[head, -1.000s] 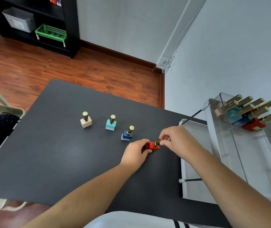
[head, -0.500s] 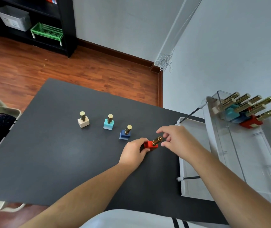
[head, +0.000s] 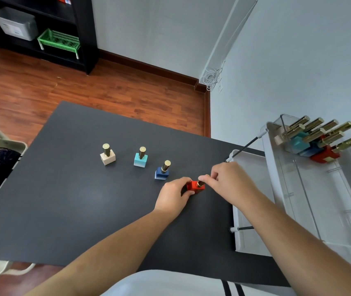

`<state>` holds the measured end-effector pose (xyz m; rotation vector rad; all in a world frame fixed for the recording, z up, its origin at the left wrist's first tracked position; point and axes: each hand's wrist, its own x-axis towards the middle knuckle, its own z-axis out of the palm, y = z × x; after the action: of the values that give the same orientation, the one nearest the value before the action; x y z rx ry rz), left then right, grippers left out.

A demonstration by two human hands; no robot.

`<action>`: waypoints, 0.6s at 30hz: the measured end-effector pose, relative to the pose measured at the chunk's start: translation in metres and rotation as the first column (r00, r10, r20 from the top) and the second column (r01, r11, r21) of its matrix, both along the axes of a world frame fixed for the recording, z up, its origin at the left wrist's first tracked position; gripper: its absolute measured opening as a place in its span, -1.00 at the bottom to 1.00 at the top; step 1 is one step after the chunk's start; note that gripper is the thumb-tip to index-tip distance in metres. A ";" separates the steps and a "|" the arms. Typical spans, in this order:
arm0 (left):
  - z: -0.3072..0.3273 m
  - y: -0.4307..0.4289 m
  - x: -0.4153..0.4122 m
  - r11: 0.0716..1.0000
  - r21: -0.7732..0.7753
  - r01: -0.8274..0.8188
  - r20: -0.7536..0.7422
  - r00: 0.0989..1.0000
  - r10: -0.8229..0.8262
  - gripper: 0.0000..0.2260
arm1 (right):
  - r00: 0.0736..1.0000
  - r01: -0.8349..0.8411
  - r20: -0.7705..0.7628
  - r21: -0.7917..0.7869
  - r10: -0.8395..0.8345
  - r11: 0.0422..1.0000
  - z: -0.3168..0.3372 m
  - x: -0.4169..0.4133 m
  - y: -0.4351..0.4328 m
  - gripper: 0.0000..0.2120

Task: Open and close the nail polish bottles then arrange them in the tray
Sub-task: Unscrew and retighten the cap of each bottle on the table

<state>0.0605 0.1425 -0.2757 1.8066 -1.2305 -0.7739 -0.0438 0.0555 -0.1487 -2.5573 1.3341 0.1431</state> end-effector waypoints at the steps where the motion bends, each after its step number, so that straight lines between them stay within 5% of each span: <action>1: 0.000 0.000 0.000 1.000 -0.001 -0.001 0.000 1.000 0.001 -0.76 | 1.000 0.012 0.012 0.019 -0.012 1.000 0.001 -0.001 0.001 -0.71; 4: 0.000 0.000 0.000 1.000 0.001 -0.001 -0.011 1.000 0.001 -0.77 | 0.997 -0.058 0.061 0.129 0.051 0.990 0.004 -0.001 0.001 -0.77; 7: 0.001 0.000 0.000 1.000 0.006 0.003 -0.019 1.000 -0.003 -0.77 | 0.997 -0.072 0.047 0.069 0.069 0.995 0.002 0.002 0.002 -0.89; 12: 0.002 0.001 0.001 1.000 0.007 -0.002 -0.012 1.000 0.002 -0.77 | 0.997 -0.056 0.059 0.003 0.056 0.998 0.002 0.000 0.004 -0.67; 18: 0.003 0.001 0.000 1.000 0.020 -0.020 -0.017 1.000 0.021 -0.76 | 0.995 -0.093 -0.030 0.046 0.094 0.995 -0.004 0.008 0.006 -0.79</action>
<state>0.0608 0.1433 -0.2724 1.8224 -1.1949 -0.7916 -0.0354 0.0618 -0.1524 -2.5914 1.2088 0.2296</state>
